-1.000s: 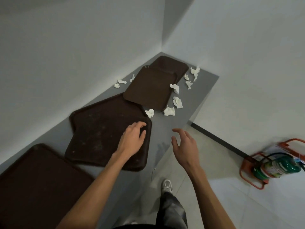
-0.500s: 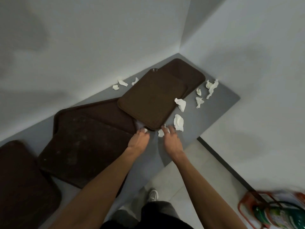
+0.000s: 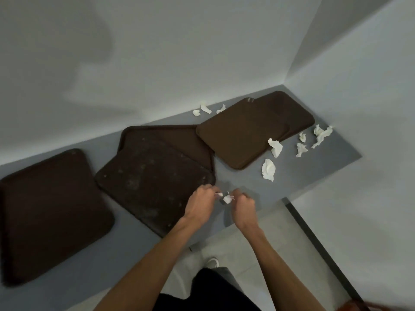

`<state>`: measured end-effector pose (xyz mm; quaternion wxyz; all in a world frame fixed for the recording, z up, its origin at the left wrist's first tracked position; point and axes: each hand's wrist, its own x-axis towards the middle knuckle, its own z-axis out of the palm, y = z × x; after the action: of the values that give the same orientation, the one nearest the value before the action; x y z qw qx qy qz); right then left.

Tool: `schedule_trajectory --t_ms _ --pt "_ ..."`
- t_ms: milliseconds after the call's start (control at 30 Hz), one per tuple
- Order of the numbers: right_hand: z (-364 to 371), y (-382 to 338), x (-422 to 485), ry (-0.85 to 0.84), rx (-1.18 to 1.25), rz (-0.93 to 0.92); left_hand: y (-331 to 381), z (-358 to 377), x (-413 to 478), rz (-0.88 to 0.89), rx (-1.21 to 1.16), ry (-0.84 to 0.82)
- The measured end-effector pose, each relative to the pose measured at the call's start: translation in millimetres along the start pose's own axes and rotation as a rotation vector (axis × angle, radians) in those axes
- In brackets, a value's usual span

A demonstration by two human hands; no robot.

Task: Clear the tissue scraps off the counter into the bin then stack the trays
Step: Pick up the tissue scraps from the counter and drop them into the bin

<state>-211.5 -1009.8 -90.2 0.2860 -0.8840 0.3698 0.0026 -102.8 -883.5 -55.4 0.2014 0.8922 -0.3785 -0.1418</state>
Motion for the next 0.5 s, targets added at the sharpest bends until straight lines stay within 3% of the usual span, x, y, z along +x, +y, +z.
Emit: schedule_trajectory --t_ms 200,367,500 --pt "18 -96 -89 0.146 0.240 -0.239 -66 -70 -149 -0.228 -0.344 0.406" --pt "44 -200 -191 0.009 0.456 -0.354 -126 -113 -307 -0.436 -0.412 0.657" --pt "82 -268 -274 -0.180 0.481 -0.508 -170 -130 -435 -0.643 -0.407 0.792"
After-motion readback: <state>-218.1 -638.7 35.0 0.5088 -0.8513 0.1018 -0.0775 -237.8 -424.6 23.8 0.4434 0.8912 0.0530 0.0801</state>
